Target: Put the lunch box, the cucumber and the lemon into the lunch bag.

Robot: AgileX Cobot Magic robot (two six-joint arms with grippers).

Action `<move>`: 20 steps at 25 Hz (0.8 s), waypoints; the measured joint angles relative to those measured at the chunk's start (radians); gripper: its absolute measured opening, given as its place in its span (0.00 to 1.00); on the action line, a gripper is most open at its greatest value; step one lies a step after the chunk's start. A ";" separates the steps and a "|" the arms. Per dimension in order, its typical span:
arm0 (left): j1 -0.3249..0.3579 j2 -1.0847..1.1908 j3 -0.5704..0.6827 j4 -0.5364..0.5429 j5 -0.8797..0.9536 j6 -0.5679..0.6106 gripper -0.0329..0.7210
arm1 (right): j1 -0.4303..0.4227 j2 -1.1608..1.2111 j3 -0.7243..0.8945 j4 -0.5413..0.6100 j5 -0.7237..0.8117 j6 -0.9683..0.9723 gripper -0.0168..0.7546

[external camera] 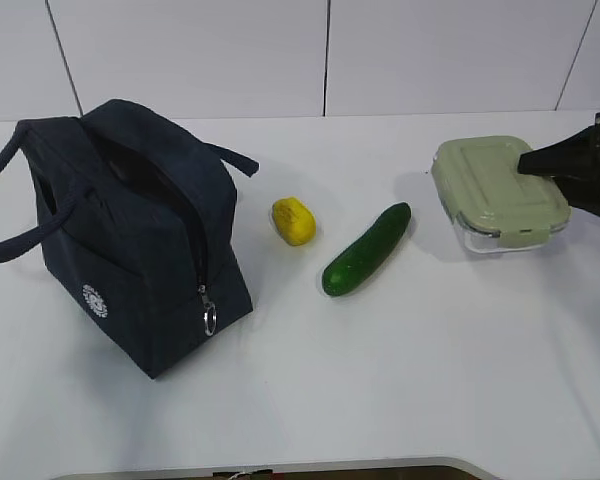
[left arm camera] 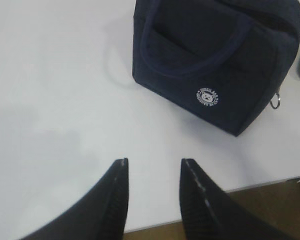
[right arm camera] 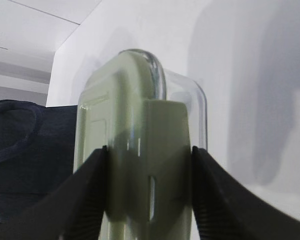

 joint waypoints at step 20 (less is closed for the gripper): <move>0.000 0.302 -0.015 -0.290 -0.208 0.000 0.36 | 0.000 -0.113 0.005 0.043 0.002 0.021 0.51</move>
